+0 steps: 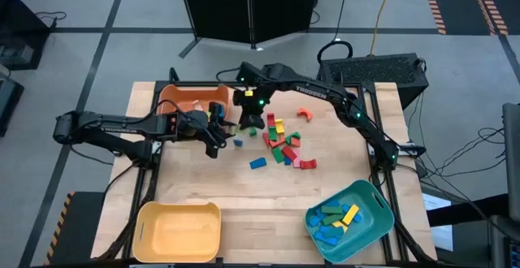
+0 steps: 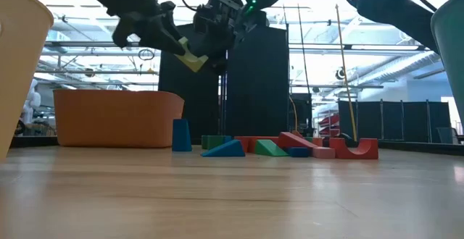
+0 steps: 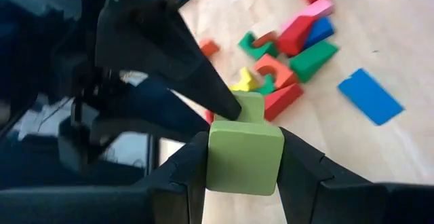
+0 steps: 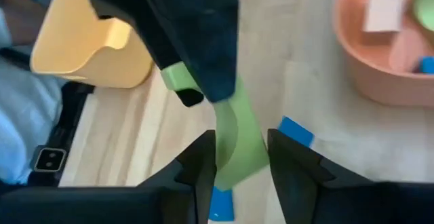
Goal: Sort blocks by size
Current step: Put the light green arch block into the orange bin
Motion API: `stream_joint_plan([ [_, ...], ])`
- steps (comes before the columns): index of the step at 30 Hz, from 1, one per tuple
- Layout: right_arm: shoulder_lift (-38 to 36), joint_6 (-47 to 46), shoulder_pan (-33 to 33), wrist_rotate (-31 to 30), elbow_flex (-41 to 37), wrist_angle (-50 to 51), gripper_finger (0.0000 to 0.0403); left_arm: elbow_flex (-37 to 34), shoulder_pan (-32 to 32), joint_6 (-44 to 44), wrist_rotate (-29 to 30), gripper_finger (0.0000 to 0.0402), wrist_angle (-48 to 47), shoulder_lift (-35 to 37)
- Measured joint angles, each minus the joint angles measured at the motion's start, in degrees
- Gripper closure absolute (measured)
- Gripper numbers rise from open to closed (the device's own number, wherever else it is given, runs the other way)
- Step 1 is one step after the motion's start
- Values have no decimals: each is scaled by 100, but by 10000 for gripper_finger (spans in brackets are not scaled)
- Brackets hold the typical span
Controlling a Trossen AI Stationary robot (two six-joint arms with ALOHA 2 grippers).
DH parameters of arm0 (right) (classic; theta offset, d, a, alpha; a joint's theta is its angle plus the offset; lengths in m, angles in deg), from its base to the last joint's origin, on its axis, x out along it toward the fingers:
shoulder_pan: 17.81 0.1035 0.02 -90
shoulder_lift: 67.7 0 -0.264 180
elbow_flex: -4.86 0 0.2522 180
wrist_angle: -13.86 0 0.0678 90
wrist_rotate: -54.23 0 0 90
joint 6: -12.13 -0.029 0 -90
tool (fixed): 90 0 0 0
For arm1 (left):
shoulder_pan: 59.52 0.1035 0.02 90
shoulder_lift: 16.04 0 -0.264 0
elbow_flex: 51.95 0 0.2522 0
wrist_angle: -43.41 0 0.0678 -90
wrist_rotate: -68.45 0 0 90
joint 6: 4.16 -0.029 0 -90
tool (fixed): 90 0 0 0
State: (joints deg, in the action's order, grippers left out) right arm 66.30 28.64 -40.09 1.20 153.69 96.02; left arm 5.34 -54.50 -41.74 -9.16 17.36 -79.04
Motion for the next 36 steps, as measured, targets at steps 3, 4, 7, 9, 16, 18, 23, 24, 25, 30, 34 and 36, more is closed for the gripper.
stream_joint_plan([
  [3, -2, -231, -145, -244, -3, 63, 278, 1, 127, 146, 125, 273, -64, 3],
  [4, -12, -244, -187, -533, -41, 312, 278, -3, 184, 199, 220, 273, -196, 35],
  [7, 17, -261, -336, -1267, -67, 267, 278, 20, 364, 386, 229, 273, -206, 48],
  [9, -52, -484, -338, -1963, -58, 400, 278, -4, 512, 530, 229, 273, -412, 44],
  [16, -35, -753, -368, -2963, -124, 275, 277, -2, 853, 983, 380, 273, -581, 39],
  [18, -63, -749, -311, -3044, -265, 102, 277, 0, 953, 1169, 589, 273, -686, 39],
  [23, -48, -773, -198, -3398, -820, -452, 277, 0, 1181, 1667, 1107, 273, -1187, 51],
  [24, -48, -755, -176, -3457, -936, -571, 277, 0, 1227, 1754, 1171, 273, -1262, 57],
  [25, -48, -716, -155, -3522, -1042, -607, 277, 0, 1273, 1827, 1188, 273, -1301, 57],
  [30, -48, 43, 7, -3712, -1629, -1073, 277, 0, 1566, 2078, 1156, 273, -1466, 57],
  [34, -48, 792, 63, -3716, -1907, -1287, 277, 0, 1879, 2212, 836, 273, -1487, 57],
  [36, -48, 1084, 61, -3723, -1952, -1378, 277, 0, 2058, 2305, 742, 273, -1486, 57],
])
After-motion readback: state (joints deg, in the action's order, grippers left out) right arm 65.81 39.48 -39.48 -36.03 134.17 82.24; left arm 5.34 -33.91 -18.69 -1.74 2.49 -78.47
